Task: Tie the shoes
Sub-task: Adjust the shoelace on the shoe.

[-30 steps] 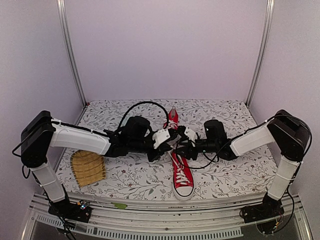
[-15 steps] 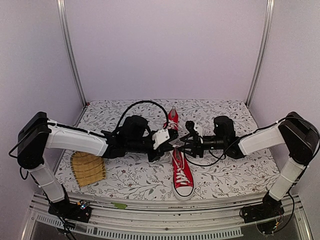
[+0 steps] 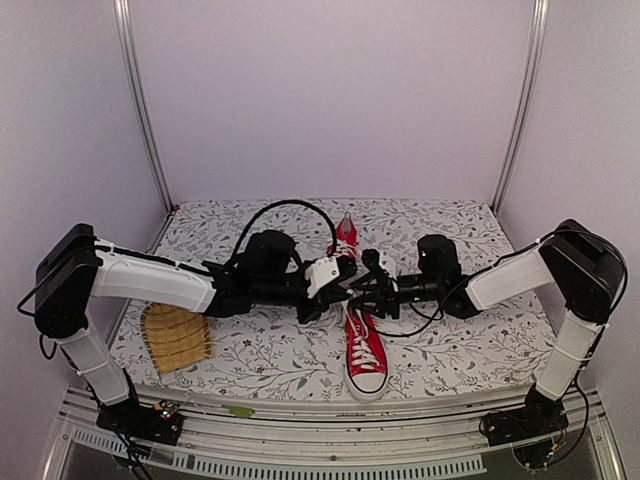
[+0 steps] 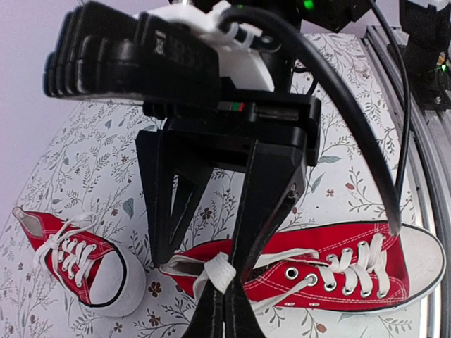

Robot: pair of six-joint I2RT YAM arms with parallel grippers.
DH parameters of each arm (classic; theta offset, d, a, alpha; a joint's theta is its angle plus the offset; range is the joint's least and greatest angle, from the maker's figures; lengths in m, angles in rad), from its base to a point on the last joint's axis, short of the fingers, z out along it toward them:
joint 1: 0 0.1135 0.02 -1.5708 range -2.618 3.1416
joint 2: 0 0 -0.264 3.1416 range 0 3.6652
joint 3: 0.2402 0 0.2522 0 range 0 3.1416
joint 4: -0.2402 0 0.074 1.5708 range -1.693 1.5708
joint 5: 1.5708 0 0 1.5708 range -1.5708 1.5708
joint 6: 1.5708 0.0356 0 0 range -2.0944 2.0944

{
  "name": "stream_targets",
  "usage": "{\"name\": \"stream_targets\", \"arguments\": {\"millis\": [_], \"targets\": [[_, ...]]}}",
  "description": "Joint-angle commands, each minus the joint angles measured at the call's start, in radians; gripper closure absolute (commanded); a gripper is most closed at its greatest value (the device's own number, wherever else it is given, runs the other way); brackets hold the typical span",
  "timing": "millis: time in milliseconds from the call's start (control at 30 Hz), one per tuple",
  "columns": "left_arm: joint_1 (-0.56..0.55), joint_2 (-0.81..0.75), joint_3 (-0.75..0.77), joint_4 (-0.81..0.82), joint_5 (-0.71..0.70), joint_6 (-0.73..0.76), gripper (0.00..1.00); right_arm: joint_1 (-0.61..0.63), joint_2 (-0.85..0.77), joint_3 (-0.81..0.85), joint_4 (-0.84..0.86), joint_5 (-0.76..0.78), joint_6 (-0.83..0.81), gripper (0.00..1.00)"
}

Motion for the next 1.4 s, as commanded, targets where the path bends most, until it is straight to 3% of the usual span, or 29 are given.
{"name": "stream_targets", "arguments": {"millis": [0, 200, 500, 733, 1033, 1367], "targets": [[0.014, -0.024, -0.009, 0.069, 0.03, -0.054, 1.0, 0.006, 0.024, 0.025, 0.053, -0.027, -0.001, 0.52], [0.035, -0.016, -0.008, 0.071, 0.032, -0.122, 1.0, -0.022, -0.053, -0.045, 0.148, 0.025, 0.118, 0.52], [0.041, 0.016, 0.057, 0.005, 0.066, -0.162, 1.0, -0.012, -0.209, -0.147, 0.068, 0.075, 0.139, 0.49], [0.04, 0.005, 0.051, 0.004, 0.08, -0.144, 1.0, 0.028, -0.11, -0.11, 0.117, 0.142, 0.137, 0.49], [0.041, 0.01, 0.049, -0.008, 0.076, -0.123, 1.0, 0.011, 0.005, -0.034, 0.11, 0.12, 0.095, 0.58], [0.042, 0.022, 0.075, -0.008, 0.109, -0.122, 1.0, 0.019, 0.043, -0.011, 0.156, 0.082, 0.083, 0.56]]}}
